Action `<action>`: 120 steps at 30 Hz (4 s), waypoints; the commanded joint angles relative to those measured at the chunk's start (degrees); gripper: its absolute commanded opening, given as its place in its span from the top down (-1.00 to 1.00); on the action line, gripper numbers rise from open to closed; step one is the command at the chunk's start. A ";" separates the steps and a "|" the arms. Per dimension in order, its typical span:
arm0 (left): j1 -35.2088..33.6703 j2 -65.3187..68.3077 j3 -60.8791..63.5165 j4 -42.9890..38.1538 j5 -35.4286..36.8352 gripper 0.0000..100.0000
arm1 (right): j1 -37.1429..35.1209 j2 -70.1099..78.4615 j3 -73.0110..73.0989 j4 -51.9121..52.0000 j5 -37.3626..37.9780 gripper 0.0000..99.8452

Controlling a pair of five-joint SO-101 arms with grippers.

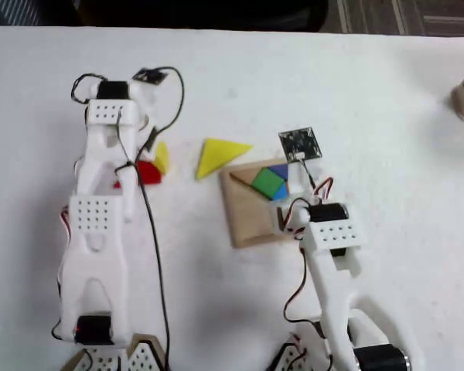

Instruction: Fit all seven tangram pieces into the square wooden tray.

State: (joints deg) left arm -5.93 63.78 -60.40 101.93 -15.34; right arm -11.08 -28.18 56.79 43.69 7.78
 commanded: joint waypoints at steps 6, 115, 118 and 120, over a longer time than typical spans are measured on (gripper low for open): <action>-1.01 -15.96 28.31 -8.44 0.44 0.46 | 0.57 -2.24 -0.88 -1.10 0.79 0.96; -3.65 -60.44 90.55 -51.16 -42.81 0.43 | 2.07 -2.42 -0.88 -1.01 0.79 0.96; -4.79 -56.22 87.82 -53.36 -42.73 0.42 | 2.07 -2.42 -0.88 -1.01 0.79 0.96; -5.85 -53.05 84.66 -53.10 -42.73 0.42 | 2.07 -2.33 -0.88 -1.01 0.79 0.96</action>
State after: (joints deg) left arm -9.89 8.13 29.45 50.24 -57.54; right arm -9.49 -28.26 56.79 43.69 7.96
